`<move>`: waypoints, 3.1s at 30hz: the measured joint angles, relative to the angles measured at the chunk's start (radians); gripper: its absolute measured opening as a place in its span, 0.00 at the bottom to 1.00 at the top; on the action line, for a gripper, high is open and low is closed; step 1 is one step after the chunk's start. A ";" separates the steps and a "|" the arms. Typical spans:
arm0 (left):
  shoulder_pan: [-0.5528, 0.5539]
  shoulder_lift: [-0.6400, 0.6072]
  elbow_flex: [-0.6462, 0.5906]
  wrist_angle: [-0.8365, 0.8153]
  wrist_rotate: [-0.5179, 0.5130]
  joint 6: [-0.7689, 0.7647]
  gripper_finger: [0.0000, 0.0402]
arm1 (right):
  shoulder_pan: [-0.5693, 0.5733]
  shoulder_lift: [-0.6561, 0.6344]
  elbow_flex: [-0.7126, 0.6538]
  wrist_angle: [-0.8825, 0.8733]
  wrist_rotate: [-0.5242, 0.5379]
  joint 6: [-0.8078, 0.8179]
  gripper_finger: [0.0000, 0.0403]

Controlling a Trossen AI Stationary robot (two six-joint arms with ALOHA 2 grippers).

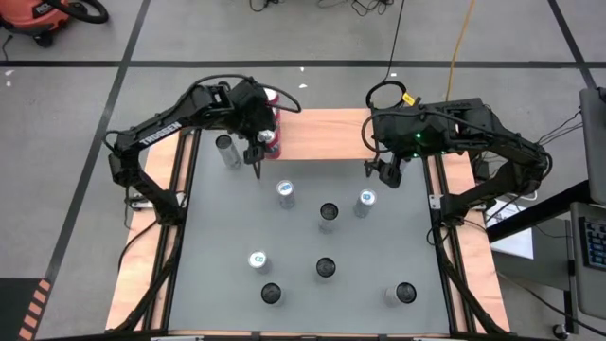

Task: Place canned beverage on shelf
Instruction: Put the red soda can on the shelf aligned with the other red soda cans

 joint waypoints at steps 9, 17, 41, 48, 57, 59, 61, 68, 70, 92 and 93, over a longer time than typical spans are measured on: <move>0.007 -0.001 -0.087 0.060 -0.034 0.032 0.72 | 0.000 0.000 0.000 0.001 0.000 -0.016 0.85; 0.006 0.000 -0.112 0.081 -0.071 0.032 0.72 | 0.000 0.000 0.000 0.006 0.000 -0.023 0.85; 0.006 0.017 -0.112 0.083 -0.112 0.057 0.81 | 0.000 0.000 0.000 0.011 0.001 -0.012 0.85; 0.006 0.023 -0.110 0.081 -0.141 0.056 0.81 | 0.000 0.000 -0.001 0.015 0.002 -0.012 0.85; 0.004 0.023 -0.110 0.079 -0.142 0.057 0.81 | 0.000 0.000 -0.001 0.015 0.002 -0.012 0.85; 0.005 0.023 -0.110 0.079 -0.139 0.057 0.81 | 0.000 0.000 -0.001 0.015 0.002 -0.012 0.85; 0.000 0.023 -0.110 0.078 -0.138 0.057 0.81 | 0.000 0.000 -0.001 0.015 0.002 -0.012 0.85; -0.014 0.022 -0.092 0.058 -0.144 0.056 0.81 | 0.000 0.000 -0.001 0.024 0.002 -0.012 0.85; -0.017 0.022 -0.086 0.062 -0.151 0.057 0.81 | 0.000 0.000 -0.001 0.032 0.003 -0.012 0.85; -0.042 -0.019 -0.082 0.069 -0.224 0.075 0.81 | 0.000 0.000 -0.001 0.040 0.002 -0.011 0.85; -0.043 -0.026 -0.082 0.069 -0.229 0.075 0.81 | 0.000 0.000 -0.001 0.044 0.002 -0.012 0.85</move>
